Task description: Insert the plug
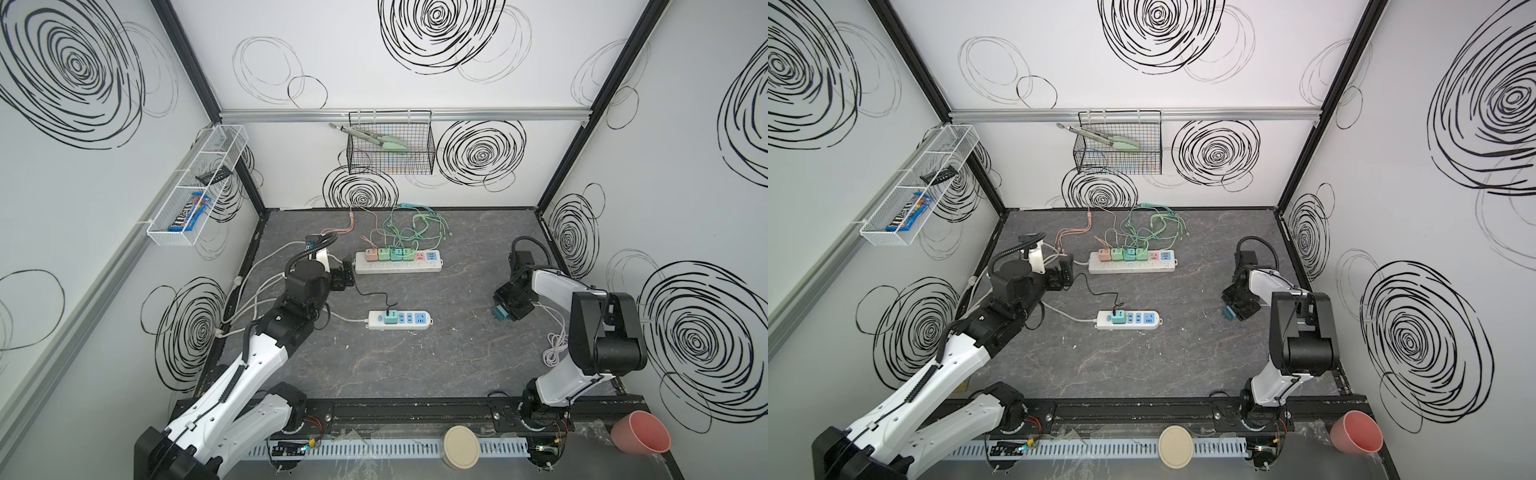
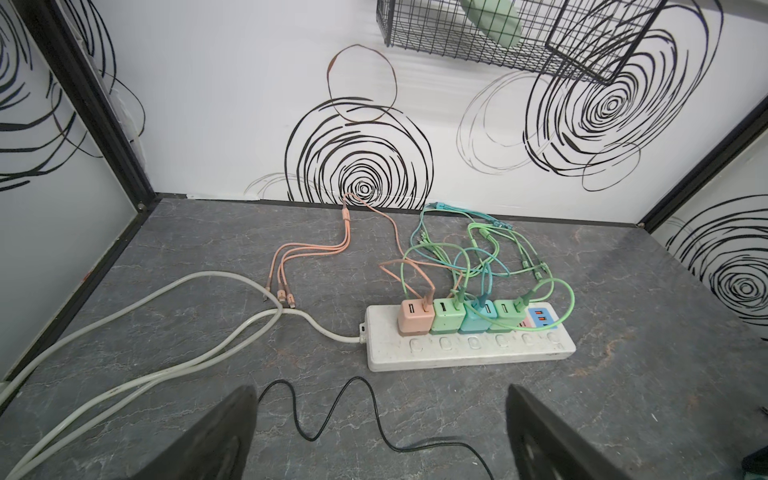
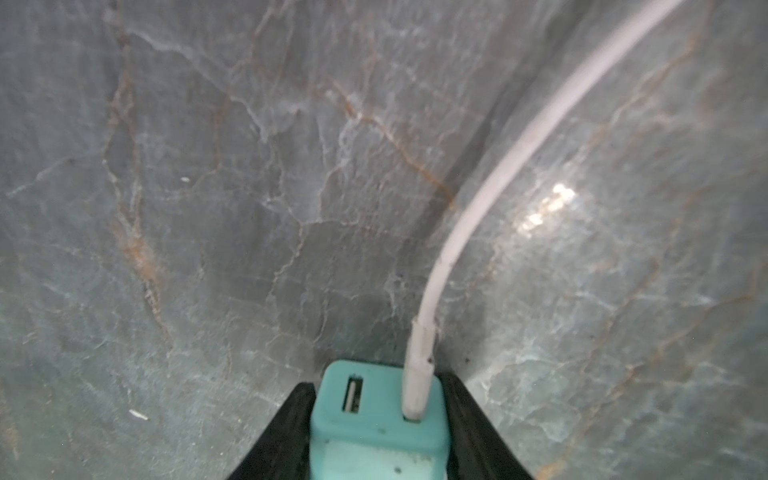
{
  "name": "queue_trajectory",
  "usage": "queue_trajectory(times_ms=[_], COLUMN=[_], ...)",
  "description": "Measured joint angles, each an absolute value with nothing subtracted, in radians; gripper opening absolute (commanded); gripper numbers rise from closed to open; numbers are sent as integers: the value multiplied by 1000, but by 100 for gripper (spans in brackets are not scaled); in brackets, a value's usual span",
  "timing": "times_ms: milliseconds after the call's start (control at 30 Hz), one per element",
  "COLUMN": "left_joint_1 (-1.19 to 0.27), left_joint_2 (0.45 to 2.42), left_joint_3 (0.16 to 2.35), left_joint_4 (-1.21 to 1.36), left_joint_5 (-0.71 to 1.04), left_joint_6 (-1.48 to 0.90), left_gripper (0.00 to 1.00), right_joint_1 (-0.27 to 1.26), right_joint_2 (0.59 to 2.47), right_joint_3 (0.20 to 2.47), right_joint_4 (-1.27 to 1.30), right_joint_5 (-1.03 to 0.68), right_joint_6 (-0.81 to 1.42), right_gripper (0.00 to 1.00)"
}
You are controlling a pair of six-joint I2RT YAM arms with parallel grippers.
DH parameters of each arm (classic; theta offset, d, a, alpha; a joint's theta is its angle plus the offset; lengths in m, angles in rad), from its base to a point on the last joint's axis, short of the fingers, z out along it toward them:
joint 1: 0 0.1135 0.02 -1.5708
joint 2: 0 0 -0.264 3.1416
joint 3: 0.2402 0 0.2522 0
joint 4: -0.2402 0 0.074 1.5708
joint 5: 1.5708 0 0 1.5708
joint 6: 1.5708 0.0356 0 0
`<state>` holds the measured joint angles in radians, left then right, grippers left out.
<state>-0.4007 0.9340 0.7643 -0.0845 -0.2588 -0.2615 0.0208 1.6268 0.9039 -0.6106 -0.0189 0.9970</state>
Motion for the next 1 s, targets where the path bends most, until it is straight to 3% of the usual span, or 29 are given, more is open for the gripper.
queue_trajectory(times_ms=[233, 533, 733, 1000], left_joint_1=[-400, -446, -492, -585], left_joint_2=[1004, 1028, 1040, 1090], left_joint_3=[794, 803, 829, 845], left_joint_4=[-134, -194, -220, -245], left_joint_5=[-161, -158, -167, -207], left_joint_6=[-257, -232, -211, -186], left_gripper=[96, 96, 96, 96], right_joint_1=[210, 507, 611, 622], right_joint_2=[1566, 1569, 1605, 1524], right_joint_3=[839, 831, 868, 876], right_joint_4=[-622, -662, -677, -675], right_joint_5=[-73, -187, -242, -212], right_joint_6=[1110, 1325, 1402, 1422], right_gripper=[49, 55, 64, 87])
